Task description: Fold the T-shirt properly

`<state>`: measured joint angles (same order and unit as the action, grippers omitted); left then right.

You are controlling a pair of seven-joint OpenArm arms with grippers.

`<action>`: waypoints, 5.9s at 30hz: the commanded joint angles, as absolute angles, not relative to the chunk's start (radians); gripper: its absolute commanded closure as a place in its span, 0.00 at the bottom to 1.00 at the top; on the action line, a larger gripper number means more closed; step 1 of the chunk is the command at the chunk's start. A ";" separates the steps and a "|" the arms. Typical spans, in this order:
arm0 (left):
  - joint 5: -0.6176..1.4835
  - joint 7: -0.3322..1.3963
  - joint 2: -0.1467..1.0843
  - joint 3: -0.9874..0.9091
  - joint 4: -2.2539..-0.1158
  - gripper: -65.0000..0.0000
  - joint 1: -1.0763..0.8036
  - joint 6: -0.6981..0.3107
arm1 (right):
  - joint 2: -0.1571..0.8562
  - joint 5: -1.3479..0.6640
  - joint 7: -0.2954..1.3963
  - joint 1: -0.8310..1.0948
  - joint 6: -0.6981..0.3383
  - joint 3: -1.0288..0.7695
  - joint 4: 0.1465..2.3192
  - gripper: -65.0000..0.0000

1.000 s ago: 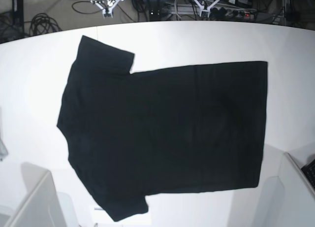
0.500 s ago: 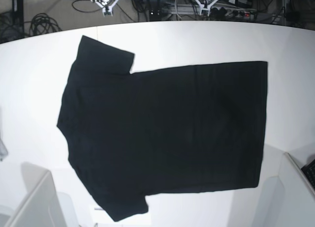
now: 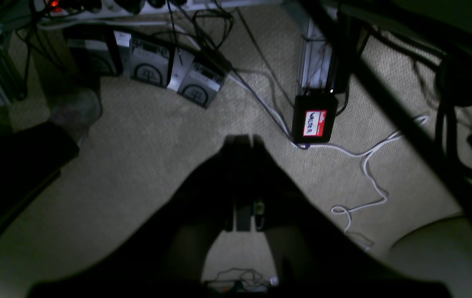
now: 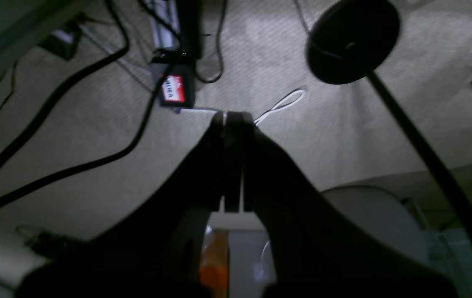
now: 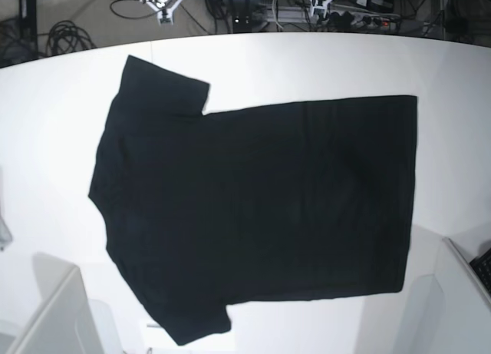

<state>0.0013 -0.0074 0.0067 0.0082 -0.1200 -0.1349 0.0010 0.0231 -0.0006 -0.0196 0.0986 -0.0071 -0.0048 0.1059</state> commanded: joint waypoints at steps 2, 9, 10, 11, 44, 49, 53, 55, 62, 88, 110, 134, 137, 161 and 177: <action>-0.005 -0.008 0.015 0.012 -0.186 1.00 -0.188 0.005 | 0.033 -0.007 -0.051 0.143 -0.001 -0.010 0.156 1.00; -0.005 -0.007 0.048 0.012 -0.433 1.00 -0.354 0.005 | 0.061 -0.010 -0.002 0.326 -0.001 -0.016 0.424 1.00; -0.005 -0.007 0.050 0.012 -0.467 1.00 -0.378 0.005 | 0.061 -0.010 0.008 0.355 -0.001 -0.038 0.470 1.00; -0.005 -0.007 0.051 0.012 -0.492 1.00 -0.398 0.005 | 0.061 -0.010 0.019 0.380 -0.001 -0.064 0.510 1.00; 0.010 0.002 0.148 -0.248 -1.604 1.00 -1.052 -0.116 | -0.004 -0.199 0.395 0.840 -0.001 -0.530 1.784 1.00; 0.185 -0.005 0.151 -0.305 -1.704 1.00 -1.110 -0.122 | -0.033 -0.199 0.453 0.799 -0.001 -0.544 1.919 1.00; 0.246 -0.005 0.153 -0.343 -1.828 1.00 -1.161 -0.122 | -0.041 -0.199 0.472 0.734 -0.002 -0.539 1.992 1.00; 0.242 -0.005 0.151 -0.358 -1.874 1.00 -1.170 -0.122 | -0.041 -0.199 0.495 0.691 -0.002 -0.524 2.003 1.00; 0.249 0.002 0.148 -0.410 -1.929 1.00 -1.113 -0.122 | -0.041 -0.200 0.533 0.579 -0.002 -0.424 2.005 1.00; 0.567 0.005 0.183 -0.509 -1.891 0.36 -0.928 -0.124 | 0.105 -0.789 0.762 0.397 -0.002 -0.484 1.805 0.47; 0.568 0.229 0.180 -0.507 -1.802 0.26 -0.756 -0.124 | 0.104 -0.788 0.756 0.415 -0.002 -0.378 1.687 0.64; 0.570 0.415 0.171 -0.478 -1.621 0.16 -0.515 -0.124 | 0.104 -0.788 0.762 0.415 -0.002 -0.380 1.646 1.00; 0.570 0.415 0.145 -0.479 -1.609 0.16 -0.492 -0.124 | 0.104 -0.788 0.762 0.417 -0.002 -0.384 1.646 1.00; 0.570 0.417 0.151 -0.443 -1.509 1.00 -0.449 -0.124 | 0.102 -0.788 0.754 0.440 -0.002 -0.387 1.676 1.00; 0.562 0.417 0.179 -0.447 -1.684 1.00 -0.651 -0.124 | 0.101 -0.788 0.753 0.621 -0.002 -0.389 1.805 1.00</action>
